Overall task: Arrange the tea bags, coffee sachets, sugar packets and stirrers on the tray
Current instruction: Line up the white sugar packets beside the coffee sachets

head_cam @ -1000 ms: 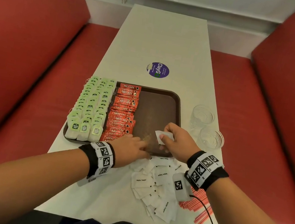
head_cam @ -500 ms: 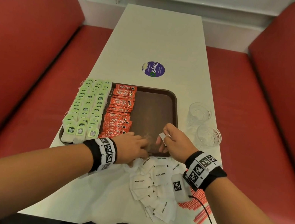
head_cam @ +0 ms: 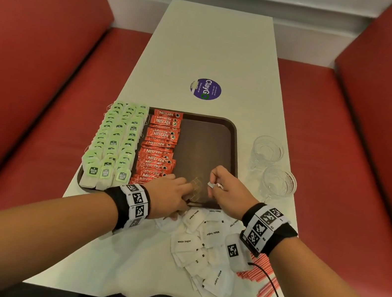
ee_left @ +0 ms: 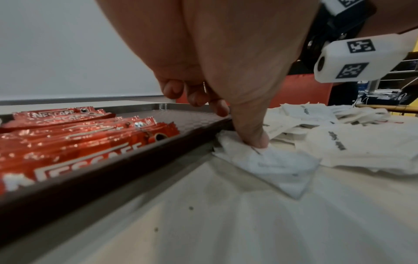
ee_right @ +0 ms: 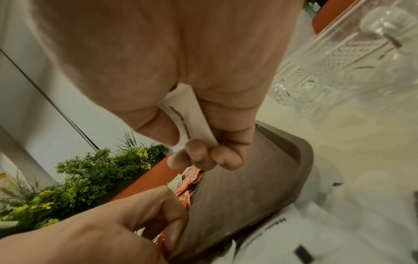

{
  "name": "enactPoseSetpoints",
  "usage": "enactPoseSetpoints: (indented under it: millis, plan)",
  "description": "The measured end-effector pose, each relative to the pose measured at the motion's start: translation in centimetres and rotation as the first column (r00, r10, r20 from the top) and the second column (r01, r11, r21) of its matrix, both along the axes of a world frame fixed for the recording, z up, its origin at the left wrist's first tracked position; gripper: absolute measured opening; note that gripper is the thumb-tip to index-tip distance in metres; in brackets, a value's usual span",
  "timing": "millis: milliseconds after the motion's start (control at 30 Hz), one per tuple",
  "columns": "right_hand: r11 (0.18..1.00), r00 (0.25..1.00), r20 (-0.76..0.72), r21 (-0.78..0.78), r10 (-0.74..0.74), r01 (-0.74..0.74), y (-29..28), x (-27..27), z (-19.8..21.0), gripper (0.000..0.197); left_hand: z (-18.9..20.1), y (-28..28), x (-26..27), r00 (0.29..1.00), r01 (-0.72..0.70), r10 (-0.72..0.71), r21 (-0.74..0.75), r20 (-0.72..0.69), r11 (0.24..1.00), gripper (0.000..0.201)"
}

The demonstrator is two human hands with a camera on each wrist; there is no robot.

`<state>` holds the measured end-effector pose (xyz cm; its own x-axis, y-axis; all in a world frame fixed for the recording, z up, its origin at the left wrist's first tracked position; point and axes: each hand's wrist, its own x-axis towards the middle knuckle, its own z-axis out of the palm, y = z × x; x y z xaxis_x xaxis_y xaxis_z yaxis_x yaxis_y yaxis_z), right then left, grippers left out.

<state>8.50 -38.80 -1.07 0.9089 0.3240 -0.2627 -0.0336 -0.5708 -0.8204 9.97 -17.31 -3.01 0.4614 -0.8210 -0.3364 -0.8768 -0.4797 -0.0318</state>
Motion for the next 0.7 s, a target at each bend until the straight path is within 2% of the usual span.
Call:
enactPoseSetpoints:
  millis: [133, 233, 333, 367, 467, 533, 600, 700]
  plan:
    - [0.999, 0.999, 0.013, -0.022, 0.047, -0.047, 0.2, 0.1, -0.9, 0.017, -0.5, 0.6, 0.1, 1.0, -0.03, 0.028, -0.117, -0.012, 0.993, 0.012]
    - [0.99, 0.993, 0.013, -0.082, 0.113, -0.112, 0.4, 0.1, -1.1, 0.03, 0.7, 0.7, 1.2, 0.972, -0.204, 0.181, -0.157, -0.151, 0.966, 0.019]
    - [0.987, 0.992, 0.027, -0.103, 0.127, -0.124, 1.3, 0.3, -0.6, 0.042, 2.6, 0.9, 2.5, 0.873, -0.454, 0.36, -0.28, -0.329, 0.846, 0.014]
    - [0.986, 0.991, 0.054, -0.117, 0.125, -0.118, 1.6, 0.5, -0.4, 0.039, 3.1, 1.0, 2.8, 0.849, -0.502, 0.389, -0.318, -0.359, 0.804, 0.011]
    - [0.988, 0.986, 0.142, -0.137, 0.084, -0.064, 2.3, 1.6, 0.1, 0.013, 3.8, 1.5, 3.5, 0.803, -0.587, 0.418, -0.439, -0.426, 0.68, 0.007]
    - [0.989, 0.986, 0.157, -0.141, 0.054, -0.031, 2.4, 2.4, 0.6, 0.008, 3.9, 1.6, 3.8, 0.765, -0.64, 0.427, -0.498, -0.481, 0.585, 0.002]
    - [0.99, 0.988, 0.154, -0.139, 0.017, 0.004, 2.5, 3.2, 1.0, 0.007, 3.7, 1.9, 4.2, 0.719, -0.693, 0.446, -0.5, -0.533, 0.519, 0.014]
    - [0.989, 0.985, 0.163, -0.131, -0.052, 0.074, 2.5, 3.8, 1.2, 0.013, 3.6, 2.0, 4.7, 0.655, -0.753, 0.459, -0.464, -0.6, 0.467, 0.029]
